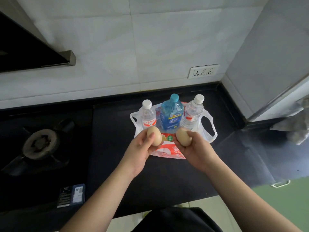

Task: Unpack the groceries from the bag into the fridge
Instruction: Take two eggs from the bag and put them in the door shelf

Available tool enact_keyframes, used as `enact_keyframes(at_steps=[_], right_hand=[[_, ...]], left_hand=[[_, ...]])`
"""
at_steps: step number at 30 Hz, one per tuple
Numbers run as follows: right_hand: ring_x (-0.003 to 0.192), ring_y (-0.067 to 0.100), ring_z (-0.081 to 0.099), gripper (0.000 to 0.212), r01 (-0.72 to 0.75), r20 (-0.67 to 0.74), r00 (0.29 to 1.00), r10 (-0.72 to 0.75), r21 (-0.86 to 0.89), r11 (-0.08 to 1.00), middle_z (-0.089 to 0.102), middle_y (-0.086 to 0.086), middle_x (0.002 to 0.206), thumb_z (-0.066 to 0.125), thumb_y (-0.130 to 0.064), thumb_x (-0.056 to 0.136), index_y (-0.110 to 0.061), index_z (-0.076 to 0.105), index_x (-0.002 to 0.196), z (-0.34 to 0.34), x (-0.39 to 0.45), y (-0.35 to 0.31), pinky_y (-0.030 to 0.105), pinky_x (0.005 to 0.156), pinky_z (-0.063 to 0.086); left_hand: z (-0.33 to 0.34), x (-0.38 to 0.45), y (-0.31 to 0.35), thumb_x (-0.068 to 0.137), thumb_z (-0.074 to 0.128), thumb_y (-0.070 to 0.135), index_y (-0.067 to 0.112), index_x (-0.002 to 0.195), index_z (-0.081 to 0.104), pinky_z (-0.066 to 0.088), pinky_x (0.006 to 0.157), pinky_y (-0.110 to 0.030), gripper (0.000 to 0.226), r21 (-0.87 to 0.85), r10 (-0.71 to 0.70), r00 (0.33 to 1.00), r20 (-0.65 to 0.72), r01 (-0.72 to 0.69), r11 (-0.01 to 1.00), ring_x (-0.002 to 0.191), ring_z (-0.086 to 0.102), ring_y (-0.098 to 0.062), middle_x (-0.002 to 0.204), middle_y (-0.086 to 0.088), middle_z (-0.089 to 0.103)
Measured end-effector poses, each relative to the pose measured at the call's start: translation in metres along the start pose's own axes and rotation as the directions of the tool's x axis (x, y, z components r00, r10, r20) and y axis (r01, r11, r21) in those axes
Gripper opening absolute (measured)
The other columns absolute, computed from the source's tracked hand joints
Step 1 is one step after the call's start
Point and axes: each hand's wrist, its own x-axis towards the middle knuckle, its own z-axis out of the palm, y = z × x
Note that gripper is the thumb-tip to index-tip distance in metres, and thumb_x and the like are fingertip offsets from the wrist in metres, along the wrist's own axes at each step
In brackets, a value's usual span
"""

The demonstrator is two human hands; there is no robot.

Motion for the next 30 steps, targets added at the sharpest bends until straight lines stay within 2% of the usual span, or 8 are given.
enact_keyframes(at_steps=[5, 11, 14, 21, 24, 26, 28, 30], right_hand=[[0.088, 0.025, 0.066, 0.042, 0.016, 0.041, 0.999, -0.013, -0.080, 0.997, 0.058, 0.021, 0.116, 0.049, -0.014, 0.093, -0.001, 0.044, 0.133, 0.018, -0.013, 0.013, 0.029, 0.069, 0.058], [0.095, 0.029, 0.066, 0.032, -0.019, 0.092, 0.995, 0.022, -0.040, 0.999, 0.057, 0.022, 0.121, 0.051, -0.012, 0.097, 0.000, 0.045, 0.126, 0.032, -0.025, 0.027, 0.036, 0.076, 0.060], [0.109, 0.032, 0.061, 0.028, -0.042, 0.146, 0.988, 0.054, -0.089, 0.995, 0.052, 0.023, 0.133, 0.053, -0.012, 0.096, 0.002, 0.050, 0.120, 0.032, -0.028, 0.032, 0.038, 0.080, 0.059], [0.120, 0.035, 0.058, 0.037, -0.079, 0.258, 0.955, 0.146, -0.254, 0.964, 0.054, 0.014, 0.138, 0.051, -0.020, 0.098, -0.007, 0.050, 0.133, 0.018, -0.040, 0.021, 0.032, 0.079, 0.058], [0.123, 0.035, 0.056, 0.048, -0.117, 0.322, 0.925, 0.201, -0.262, 0.958, 0.054, 0.015, 0.139, 0.056, -0.023, 0.091, -0.006, 0.049, 0.135, 0.006, -0.051, 0.008, 0.032, 0.084, 0.056], [0.111, 0.029, 0.063, 0.047, -0.185, 0.364, 0.891, 0.273, -0.258, 0.948, 0.058, 0.018, 0.131, 0.055, -0.023, 0.090, -0.004, 0.050, 0.133, -0.003, -0.057, 0.002, 0.032, 0.082, 0.056], [0.095, 0.024, 0.066, 0.033, -0.229, 0.391, 0.853, 0.344, -0.311, 0.922, 0.063, 0.017, 0.117, 0.049, -0.021, 0.095, -0.006, 0.058, 0.123, -0.010, -0.065, 0.000, 0.029, 0.077, 0.057], [0.090, 0.023, 0.066, 0.027, -0.260, 0.398, 0.827, 0.398, -0.358, 0.897, 0.066, 0.015, 0.107, 0.049, -0.022, 0.094, -0.010, 0.062, 0.115, -0.014, -0.074, 0.003, 0.027, 0.074, 0.057]], left_hand=[[-0.013, -0.018, 0.011, 0.086, 0.060, 0.026, 0.017, 0.113, 0.063, 0.055, 0.077, -0.025, 0.029, -0.151, -0.004, 1.000, -0.013, 0.002, 0.989, 0.098, 0.068, -0.019, 0.109, -0.005, 0.066], [-0.027, -0.040, 0.014, 0.087, 0.059, 0.033, 0.011, 0.126, 0.058, 0.054, 0.075, -0.025, 0.045, -0.189, 0.015, 0.998, -0.066, -0.028, 0.982, 0.095, 0.069, -0.020, 0.115, -0.013, 0.061], [-0.027, -0.056, 0.013, 0.087, 0.058, 0.034, 0.010, 0.127, 0.058, 0.054, 0.076, -0.025, 0.047, -0.170, 0.048, 0.993, -0.108, -0.066, 0.983, 0.096, 0.068, -0.021, 0.119, -0.014, 0.060], [-0.004, -0.099, 0.006, 0.087, 0.058, 0.031, 0.008, 0.126, 0.059, 0.055, 0.075, -0.026, 0.046, -0.291, 0.060, 0.949, -0.309, -0.154, 0.944, 0.088, 0.069, -0.018, 0.114, -0.010, 0.062], [0.017, -0.115, -0.004, 0.088, 0.058, 0.031, 0.005, 0.127, 0.058, 0.055, 0.073, -0.025, 0.048, -0.363, 0.058, 0.923, -0.381, -0.208, 0.908, 0.086, 0.069, -0.019, 0.112, -0.012, 0.062], [0.033, -0.127, -0.012, 0.090, 0.055, 0.030, 0.003, 0.123, 0.059, 0.055, 0.069, -0.025, 0.043, -0.400, 0.054, 0.910, -0.411, -0.233, 0.886, 0.081, 0.068, -0.019, 0.103, -0.015, 0.065], [0.046, -0.139, -0.020, 0.097, 0.048, 0.028, 0.003, 0.119, 0.060, 0.055, 0.066, -0.024, 0.035, -0.419, 0.048, 0.902, -0.430, -0.247, 0.874, 0.077, 0.068, -0.018, 0.095, -0.014, 0.069], [0.056, -0.152, -0.027, 0.100, 0.043, 0.027, 0.005, 0.118, 0.060, 0.054, 0.065, -0.023, 0.034, -0.420, 0.036, 0.894, -0.447, -0.245, 0.874, 0.076, 0.067, -0.018, 0.093, -0.013, 0.070]])
